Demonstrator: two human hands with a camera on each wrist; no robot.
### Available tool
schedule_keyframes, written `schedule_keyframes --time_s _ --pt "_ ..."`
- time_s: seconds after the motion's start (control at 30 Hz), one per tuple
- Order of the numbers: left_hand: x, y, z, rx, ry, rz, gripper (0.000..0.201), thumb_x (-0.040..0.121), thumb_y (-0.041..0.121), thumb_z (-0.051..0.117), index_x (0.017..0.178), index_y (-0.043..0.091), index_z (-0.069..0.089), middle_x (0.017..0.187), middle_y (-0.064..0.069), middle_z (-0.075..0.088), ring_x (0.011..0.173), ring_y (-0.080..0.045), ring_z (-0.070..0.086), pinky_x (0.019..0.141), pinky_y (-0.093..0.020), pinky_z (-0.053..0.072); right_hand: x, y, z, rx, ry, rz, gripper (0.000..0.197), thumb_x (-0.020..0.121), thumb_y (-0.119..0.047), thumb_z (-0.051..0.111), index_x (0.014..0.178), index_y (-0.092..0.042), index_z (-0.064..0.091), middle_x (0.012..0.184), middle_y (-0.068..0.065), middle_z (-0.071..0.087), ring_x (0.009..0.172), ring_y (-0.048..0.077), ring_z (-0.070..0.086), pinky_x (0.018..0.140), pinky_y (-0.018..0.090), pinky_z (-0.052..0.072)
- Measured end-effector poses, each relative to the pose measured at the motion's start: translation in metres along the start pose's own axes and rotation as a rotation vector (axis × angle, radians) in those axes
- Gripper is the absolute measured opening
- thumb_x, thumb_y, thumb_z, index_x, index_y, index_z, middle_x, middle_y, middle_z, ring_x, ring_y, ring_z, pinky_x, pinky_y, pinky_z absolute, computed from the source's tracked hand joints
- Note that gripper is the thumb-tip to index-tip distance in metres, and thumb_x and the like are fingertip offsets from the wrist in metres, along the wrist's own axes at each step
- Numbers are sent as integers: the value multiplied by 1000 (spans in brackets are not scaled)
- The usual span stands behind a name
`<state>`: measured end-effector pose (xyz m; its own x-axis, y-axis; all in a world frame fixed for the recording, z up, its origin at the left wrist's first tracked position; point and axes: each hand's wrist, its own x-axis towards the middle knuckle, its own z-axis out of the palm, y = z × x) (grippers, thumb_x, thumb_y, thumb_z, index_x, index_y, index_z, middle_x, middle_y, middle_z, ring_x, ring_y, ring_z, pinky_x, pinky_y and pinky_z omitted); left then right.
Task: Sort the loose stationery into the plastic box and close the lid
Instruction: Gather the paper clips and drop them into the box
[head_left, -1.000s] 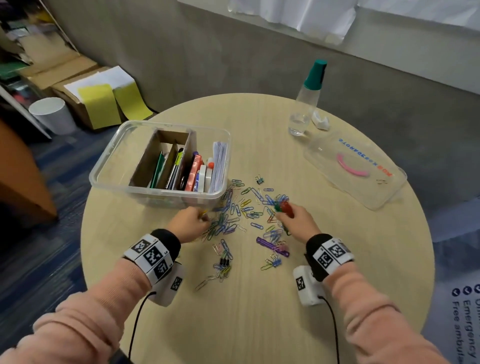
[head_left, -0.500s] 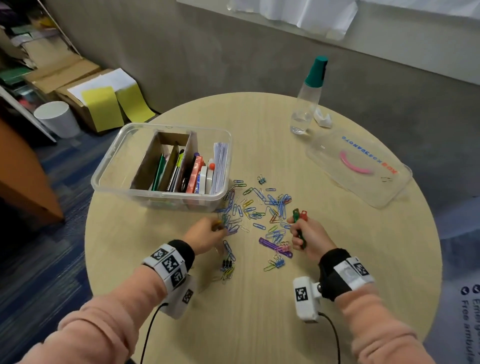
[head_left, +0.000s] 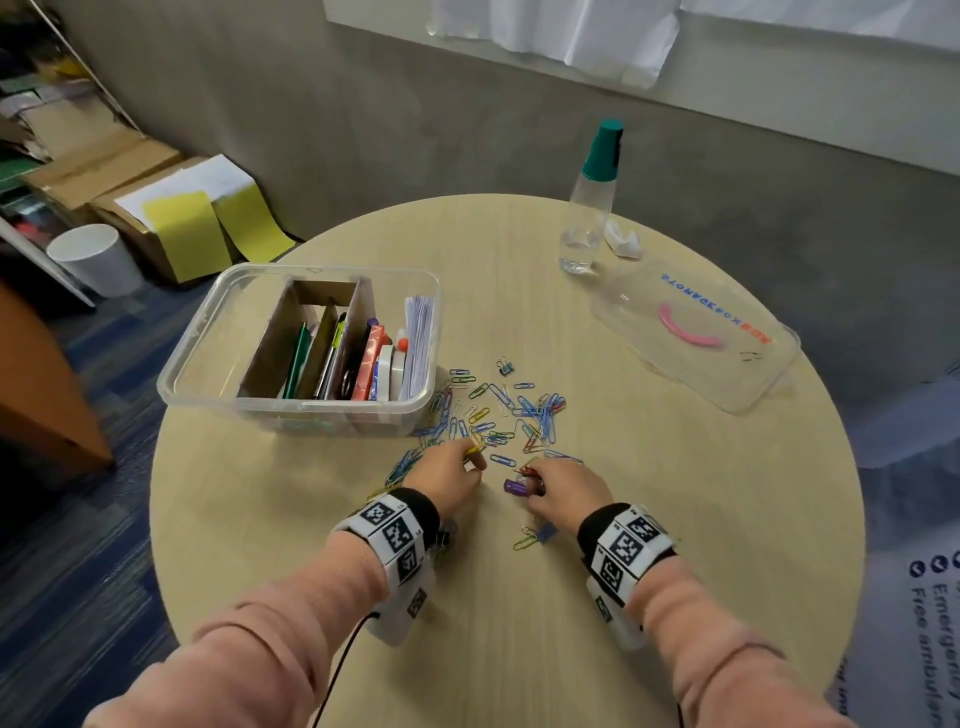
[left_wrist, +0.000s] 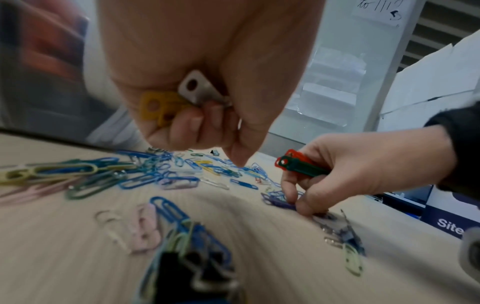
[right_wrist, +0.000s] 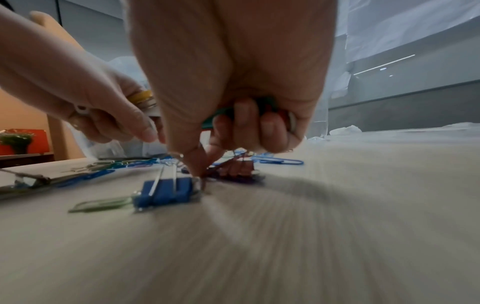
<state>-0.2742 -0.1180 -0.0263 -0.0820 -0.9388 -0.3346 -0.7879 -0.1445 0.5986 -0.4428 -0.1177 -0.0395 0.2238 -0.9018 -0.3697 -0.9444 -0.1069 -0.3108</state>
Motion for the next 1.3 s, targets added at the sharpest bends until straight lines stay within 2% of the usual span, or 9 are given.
schedule_keyframes --time_s 0.17,0.37,0.5,0.67,0.77,0.87,1.03,1.1,1.3 --pt "-7 -5 -3 -83 46 28 14 92 19 51 99 15 63 105 -2 63 93 -15 57 80 -23 43 0 9 -6 -3 2 -22 25 83 -31 59 106 -21 55 111 3 64 103 27 60 77 30 44" --pt "-19 4 -33 -271 158 186 19 97 22 45 93 16 63 90 7 61 82 -6 56 65 -9 40 11 0 -15 -169 -112 -74 21 88 -36 55 96 -16 57 107 8 63 99 29 60 76 31 44" --pt "-23 6 -62 -352 131 241 17 96 22 44 89 22 60 91 9 60 90 -6 56 80 -18 43 10 2 -21 -142 -19 -92 22 92 -28 49 105 -14 59 107 8 63 99 29 60 79 33 45" --pt "-31 3 -85 -406 30 279 18 96 24 43 88 26 60 93 11 62 96 -6 58 88 -24 44 4 10 -36 682 289 94 14 92 -21 56 101 -13 63 84 -4 58 75 10 54 71 21 38" --pt "-32 -1 -98 -510 13 277 22 97 21 41 87 22 61 67 21 58 63 14 55 59 -3 43 -4 11 -47 1361 402 266 17 95 -12 45 84 -16 56 63 -3 45 42 5 40 40 18 33" --pt "-31 -11 -114 -594 -15 242 24 98 23 40 88 20 62 42 14 46 37 3 40 39 -6 33 -15 9 -51 1872 349 303 28 94 -20 35 70 -18 48 58 -3 49 40 9 38 39 20 30" --pt "-24 -32 -141 -734 -14 156 24 96 29 44 87 21 64 45 11 36 40 -4 31 40 -17 29 -25 -4 -44 2085 373 208 16 82 -21 38 69 -18 45 62 -1 59 53 15 47 56 26 32" --pt "-20 -39 -157 -856 10 96 21 94 27 47 82 18 62 42 11 37 38 -5 30 37 -16 27 -25 -13 -43 2096 383 187 9 75 -24 43 71 -17 47 61 0 58 49 14 49 52 25 35" --pt "-5 -75 -210 -1122 16 -87 19 96 25 45 78 19 48 50 8 34 36 -3 32 33 -14 29 -8 -45 -44 2008 319 326 22 97 -22 38 79 -17 49 47 -6 45 35 7 39 35 14 31"
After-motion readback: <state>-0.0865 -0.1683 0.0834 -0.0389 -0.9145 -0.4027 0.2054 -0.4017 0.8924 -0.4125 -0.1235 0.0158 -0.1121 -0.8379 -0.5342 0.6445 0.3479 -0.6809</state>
